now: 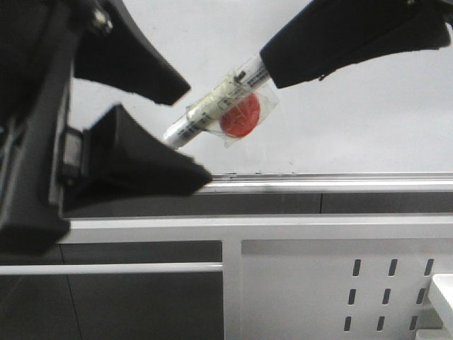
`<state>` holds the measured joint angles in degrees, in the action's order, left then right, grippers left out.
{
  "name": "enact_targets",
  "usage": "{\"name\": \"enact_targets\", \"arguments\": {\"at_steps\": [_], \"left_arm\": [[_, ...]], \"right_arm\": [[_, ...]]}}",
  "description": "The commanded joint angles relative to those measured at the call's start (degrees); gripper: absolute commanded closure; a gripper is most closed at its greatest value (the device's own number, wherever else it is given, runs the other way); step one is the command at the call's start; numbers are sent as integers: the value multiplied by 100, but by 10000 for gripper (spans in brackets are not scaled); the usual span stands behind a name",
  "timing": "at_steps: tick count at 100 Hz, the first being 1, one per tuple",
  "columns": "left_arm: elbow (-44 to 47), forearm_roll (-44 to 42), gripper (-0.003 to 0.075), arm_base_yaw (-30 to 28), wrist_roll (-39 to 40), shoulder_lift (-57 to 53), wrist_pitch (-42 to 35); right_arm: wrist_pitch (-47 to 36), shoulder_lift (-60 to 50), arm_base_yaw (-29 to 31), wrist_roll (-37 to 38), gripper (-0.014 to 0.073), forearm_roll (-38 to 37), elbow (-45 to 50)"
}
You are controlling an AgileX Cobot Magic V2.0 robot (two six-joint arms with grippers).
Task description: Write number 1 on whiteboard
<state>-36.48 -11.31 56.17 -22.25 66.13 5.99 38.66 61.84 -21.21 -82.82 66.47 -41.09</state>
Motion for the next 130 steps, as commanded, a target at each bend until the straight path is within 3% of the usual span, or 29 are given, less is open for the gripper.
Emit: {"name": "enact_targets", "arguments": {"at_steps": [1, 13, 22, 32, 46, 65, 98, 130], "left_arm": [[-191, 346, 208, 36, 59, -404, -374], [-191, 969, 212, 36, 59, -896, -310], [-181, 1554, 279, 36, 59, -1334, -296], [-103, 1623, 435, 36, 59, -1798, -296], [134, 1623, 741, 36, 59, -2383, -501], [653, 2497, 740, -5, 59, -2634, -1290], [1586, 4295, 740, -503, 59, -2634, -3871], [1760, 4967, 740, -1016, -16, -2634, -4307]], "right_arm": [[-127, -111, 8, -46, 663, 286, -191], [-257, -261, 8, -46, 663, 286, -180], [-653, -465, 8, -22, 658, 286, -81], [-1240, -874, 8, 171, 648, 327, 188], [-2092, -1600, 8, 259, 648, 405, 746], [-2912, -2622, 8, 259, 642, 573, 1357], [-3413, -3338, 8, 259, 642, 597, 1743], [-3717, -3161, 8, 259, 642, 896, 1743]]}}
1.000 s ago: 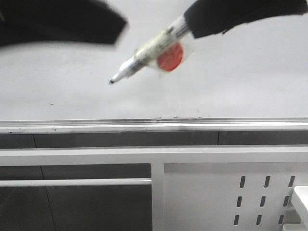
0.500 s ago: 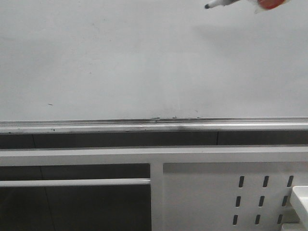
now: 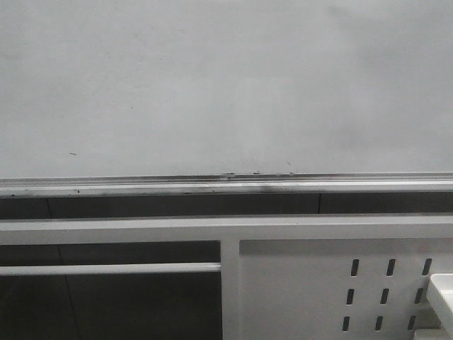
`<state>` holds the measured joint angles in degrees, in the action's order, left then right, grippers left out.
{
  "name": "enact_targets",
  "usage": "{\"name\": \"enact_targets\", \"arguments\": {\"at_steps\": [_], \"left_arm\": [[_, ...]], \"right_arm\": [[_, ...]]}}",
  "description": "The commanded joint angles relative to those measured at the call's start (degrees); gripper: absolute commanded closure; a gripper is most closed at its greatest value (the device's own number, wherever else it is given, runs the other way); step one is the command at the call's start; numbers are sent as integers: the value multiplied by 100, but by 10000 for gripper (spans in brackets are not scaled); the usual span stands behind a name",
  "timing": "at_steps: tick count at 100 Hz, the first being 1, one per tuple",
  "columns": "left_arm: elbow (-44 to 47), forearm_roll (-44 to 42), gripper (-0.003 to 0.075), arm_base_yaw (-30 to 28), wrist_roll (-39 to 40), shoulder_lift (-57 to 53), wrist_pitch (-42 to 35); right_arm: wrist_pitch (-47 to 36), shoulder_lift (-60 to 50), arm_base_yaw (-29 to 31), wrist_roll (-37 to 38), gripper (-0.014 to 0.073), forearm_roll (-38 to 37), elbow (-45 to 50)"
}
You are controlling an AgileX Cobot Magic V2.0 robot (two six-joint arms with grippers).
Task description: Write number 1 on whiteboard
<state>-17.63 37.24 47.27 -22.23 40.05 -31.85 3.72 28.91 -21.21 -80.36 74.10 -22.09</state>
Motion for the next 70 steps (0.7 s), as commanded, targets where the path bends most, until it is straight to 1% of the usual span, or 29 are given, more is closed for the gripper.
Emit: {"name": "enact_targets", "arguments": {"at_steps": [1, 12, 51, 70], "left_arm": [[-126, 112, 740, -128, -42, -26, -522], [-122, 160, 740, -209, -296, -26, -522], [-122, 160, 740, -209, -431, -26, -522], [-122, 160, 740, -209, -431, -26, -522]], "right_arm": [[-193, 139, 8, 12, 642, 133, -157], [150, 227, 8, 12, 642, 133, -157], [80, 253, 8, 12, 643, 133, -157], [133, 398, 8, 12, 643, 79, -401]]}}
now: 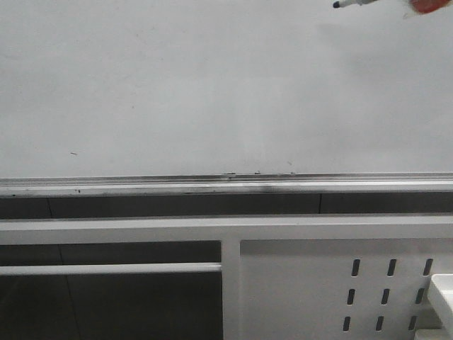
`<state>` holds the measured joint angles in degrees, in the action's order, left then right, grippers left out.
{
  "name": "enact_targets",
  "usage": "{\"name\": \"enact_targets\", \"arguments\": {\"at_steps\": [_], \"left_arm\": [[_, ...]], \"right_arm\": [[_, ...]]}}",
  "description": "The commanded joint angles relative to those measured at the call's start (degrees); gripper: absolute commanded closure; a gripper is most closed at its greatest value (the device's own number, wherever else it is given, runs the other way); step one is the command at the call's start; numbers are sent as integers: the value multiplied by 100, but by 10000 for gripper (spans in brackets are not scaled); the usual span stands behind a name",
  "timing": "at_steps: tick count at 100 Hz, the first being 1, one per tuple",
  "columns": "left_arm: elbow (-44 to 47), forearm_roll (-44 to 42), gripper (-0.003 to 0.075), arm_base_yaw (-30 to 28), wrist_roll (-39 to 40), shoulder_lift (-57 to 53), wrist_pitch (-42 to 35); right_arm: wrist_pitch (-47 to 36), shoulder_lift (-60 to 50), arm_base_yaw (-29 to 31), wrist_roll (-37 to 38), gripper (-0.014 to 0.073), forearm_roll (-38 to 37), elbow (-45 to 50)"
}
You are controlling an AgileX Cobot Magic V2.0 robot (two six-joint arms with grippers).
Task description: Write number 1 on whiteboard
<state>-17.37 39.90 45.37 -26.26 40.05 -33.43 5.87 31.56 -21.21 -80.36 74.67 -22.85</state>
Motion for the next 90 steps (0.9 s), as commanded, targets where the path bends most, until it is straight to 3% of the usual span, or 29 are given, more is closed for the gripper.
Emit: {"name": "enact_targets", "arguments": {"at_steps": [1, 90], "left_arm": [[-147, -106, 740, -19, -29, -26, -364], [-147, -106, 740, -19, -50, -26, -364]], "right_arm": [[-82, 156, 8, 12, 643, 22, -336], [-157, 1940, 8, -98, 643, -68, -732]]}}
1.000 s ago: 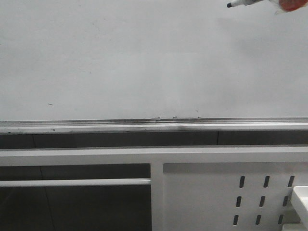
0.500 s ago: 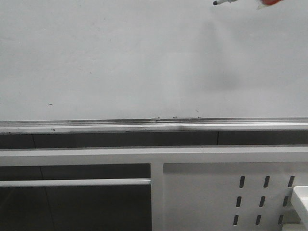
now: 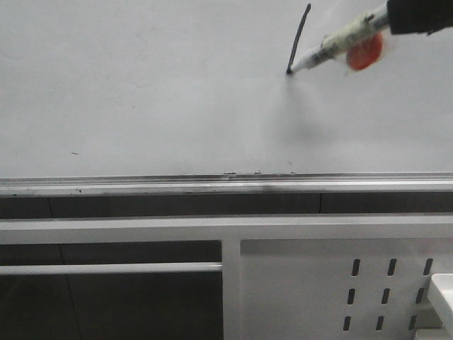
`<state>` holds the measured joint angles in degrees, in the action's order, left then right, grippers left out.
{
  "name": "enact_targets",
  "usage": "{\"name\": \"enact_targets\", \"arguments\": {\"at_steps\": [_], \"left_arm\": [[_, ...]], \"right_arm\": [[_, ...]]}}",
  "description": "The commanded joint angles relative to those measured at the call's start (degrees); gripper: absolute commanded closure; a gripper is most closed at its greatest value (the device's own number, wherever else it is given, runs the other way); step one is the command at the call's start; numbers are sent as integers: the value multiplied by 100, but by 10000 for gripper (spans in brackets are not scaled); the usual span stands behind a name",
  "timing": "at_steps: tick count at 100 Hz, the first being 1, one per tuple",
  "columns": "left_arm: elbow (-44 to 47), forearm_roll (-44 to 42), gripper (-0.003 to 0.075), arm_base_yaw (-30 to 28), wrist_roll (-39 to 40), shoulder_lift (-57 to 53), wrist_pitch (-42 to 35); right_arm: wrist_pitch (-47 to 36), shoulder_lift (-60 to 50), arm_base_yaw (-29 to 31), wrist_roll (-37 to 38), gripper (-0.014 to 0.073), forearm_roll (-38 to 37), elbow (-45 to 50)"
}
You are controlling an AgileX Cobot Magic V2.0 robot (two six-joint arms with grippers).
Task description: Write number 1 on whiteboard
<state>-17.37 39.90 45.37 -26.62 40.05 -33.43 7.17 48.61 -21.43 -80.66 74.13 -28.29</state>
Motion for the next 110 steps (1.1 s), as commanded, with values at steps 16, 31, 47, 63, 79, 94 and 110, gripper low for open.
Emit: {"name": "enact_targets", "arguments": {"at_steps": [16, 31, 47, 63, 79, 94, 110], "left_arm": [[-147, -106, 740, -19, -14, -26, -354], [-147, -106, 740, -19, -183, -26, -316], [-147, -592, 740, -19, -183, -26, 243], [-196, -2120, 740, 90, -97, -26, 1756], [-224, -2981, 739, 643, -97, -14, 2492], [-224, -3583, 692, 1203, -97, 288, 2556], [-339, -3656, 465, 1528, -97, 915, 2470]], "right_arm": [[-200, 522, 30, -68, 643, -14, -188], [187, 540, 30, -68, 643, -14, -221], [1704, 170, 30, -68, 643, -26, -276], [2360, 80, 30, -68, 643, -272, -431], [2874, 260, 30, 242, 643, -976, -915], [3252, 484, 30, 282, 643, -1137, -1289], [3539, 675, 30, 282, 643, -1267, -1508]]}}
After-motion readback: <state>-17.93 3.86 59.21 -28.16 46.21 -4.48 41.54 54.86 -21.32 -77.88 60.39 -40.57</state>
